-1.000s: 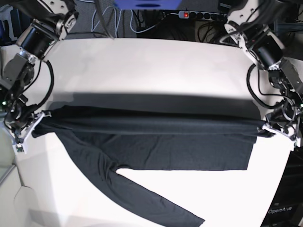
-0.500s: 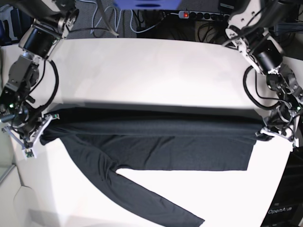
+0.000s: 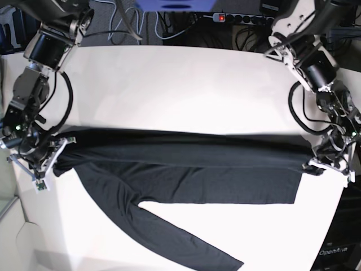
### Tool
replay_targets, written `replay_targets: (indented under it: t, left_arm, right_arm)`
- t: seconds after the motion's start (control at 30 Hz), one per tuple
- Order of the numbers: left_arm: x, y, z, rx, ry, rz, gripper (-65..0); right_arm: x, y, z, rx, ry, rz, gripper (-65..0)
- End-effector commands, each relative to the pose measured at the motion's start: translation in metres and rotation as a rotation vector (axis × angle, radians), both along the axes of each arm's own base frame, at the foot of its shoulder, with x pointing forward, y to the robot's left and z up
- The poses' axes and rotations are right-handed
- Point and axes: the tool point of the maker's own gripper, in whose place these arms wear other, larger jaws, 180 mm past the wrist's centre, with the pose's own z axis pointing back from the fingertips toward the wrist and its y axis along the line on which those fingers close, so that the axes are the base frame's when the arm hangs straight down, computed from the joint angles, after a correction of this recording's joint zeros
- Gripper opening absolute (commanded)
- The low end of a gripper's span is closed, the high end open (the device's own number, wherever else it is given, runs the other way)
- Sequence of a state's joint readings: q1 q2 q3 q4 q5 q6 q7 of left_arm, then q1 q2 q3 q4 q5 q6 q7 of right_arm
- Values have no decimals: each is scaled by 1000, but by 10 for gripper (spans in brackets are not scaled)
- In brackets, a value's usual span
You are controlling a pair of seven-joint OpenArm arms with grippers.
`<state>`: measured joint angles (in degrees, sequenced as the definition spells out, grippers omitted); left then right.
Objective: Fold the T-shirt properly
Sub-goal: 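Lower the folded edge with both grippers and hold it flat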
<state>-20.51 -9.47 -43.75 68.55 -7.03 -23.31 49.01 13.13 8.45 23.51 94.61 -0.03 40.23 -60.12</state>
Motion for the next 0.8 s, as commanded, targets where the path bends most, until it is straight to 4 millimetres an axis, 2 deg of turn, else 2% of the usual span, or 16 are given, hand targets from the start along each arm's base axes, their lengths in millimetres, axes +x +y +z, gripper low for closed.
replay_targets:
  t: [0.0,0.23,0.3,0.37,0.53,0.63,0.77]
  left_arm:
    - [16,4,26,21,-80,-5,-650]
    - [34,-14,37,73,-143,-62,-650]
    - [35,-11,38,72,-149,-39,-636]
    - [33,-2,37,65,-144,26,-585]
    - [31,10,38,61,-162,113,-382]
    - [30,10,37,62,-159,113,-338]
    - [30,11,37,63,-155,109,-332]
  right_arm:
    - [9,-5,17,-14,-58,-2,-649]
    - [12,0,18,-1,-77,7,-648]
    - [12,0,19,-3,-77,6,-648]
    - [12,-1,18,-4,-76,6,-648]
    - [12,0,18,-4,-75,7,-647]
    - [12,0,18,-4,-75,7,-647]
    - [12,0,19,-4,-77,7,-647]
